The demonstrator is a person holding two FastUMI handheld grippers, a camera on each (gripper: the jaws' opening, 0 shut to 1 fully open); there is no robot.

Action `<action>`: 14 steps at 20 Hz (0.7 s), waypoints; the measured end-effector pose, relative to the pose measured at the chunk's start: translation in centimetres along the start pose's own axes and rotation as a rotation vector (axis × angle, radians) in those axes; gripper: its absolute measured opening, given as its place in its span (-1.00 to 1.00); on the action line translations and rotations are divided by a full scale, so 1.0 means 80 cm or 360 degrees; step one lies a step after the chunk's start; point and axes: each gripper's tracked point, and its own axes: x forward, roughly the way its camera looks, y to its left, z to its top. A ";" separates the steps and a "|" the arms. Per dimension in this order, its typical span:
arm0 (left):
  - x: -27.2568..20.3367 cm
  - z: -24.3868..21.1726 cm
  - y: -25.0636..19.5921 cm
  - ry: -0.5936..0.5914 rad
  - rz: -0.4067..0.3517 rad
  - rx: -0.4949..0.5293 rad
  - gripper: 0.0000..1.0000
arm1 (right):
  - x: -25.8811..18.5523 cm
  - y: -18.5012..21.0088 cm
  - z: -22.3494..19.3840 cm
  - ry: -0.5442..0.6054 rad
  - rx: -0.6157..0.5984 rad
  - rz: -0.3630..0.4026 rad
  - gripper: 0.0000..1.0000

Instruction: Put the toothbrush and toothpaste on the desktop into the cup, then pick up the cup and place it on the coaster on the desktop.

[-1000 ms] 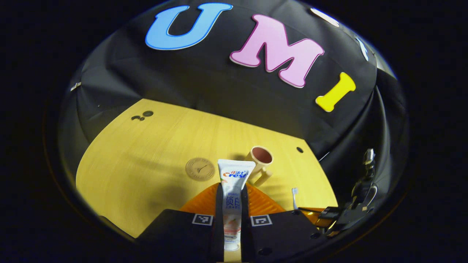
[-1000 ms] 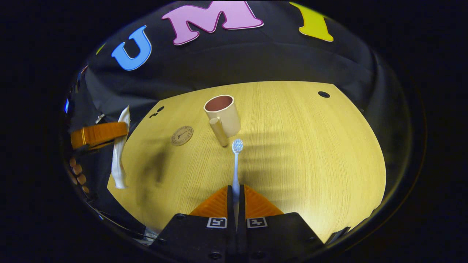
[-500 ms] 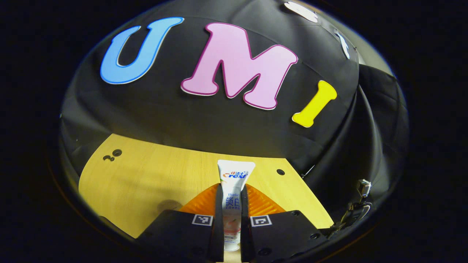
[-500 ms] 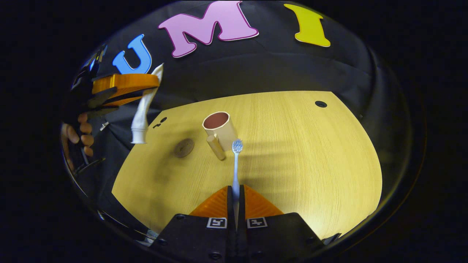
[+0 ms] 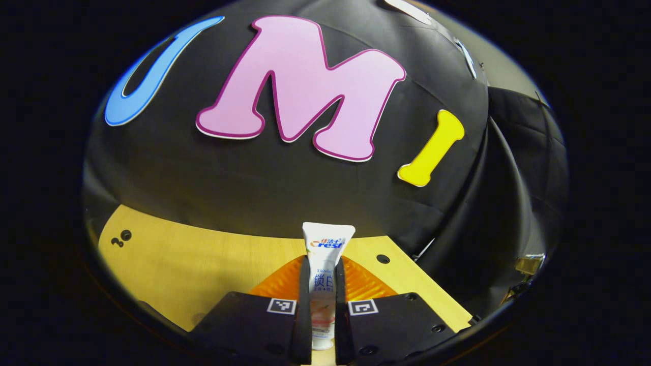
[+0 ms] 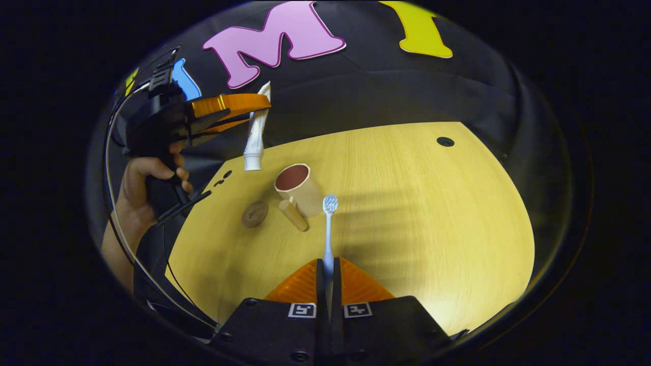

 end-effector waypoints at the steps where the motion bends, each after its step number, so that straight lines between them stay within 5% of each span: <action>1: 0.012 -0.003 0.005 -0.0038 -0.0010 -0.0004 -0.54 | 0.003 -0.004 0.000 0.0008 -0.0007 -0.0005 -0.90; 8: 0.046 -0.053 0.019 -0.0208 -0.0140 0.0054 -0.54 | 0.039 0.005 -0.009 0.0019 -0.0115 0.0026 -0.90; 14: 0.054 -0.117 0.032 -0.0187 -0.0112 0.0097 -0.48 | 0.061 0.017 -0.013 0.0001 -0.0103 0.0048 -0.90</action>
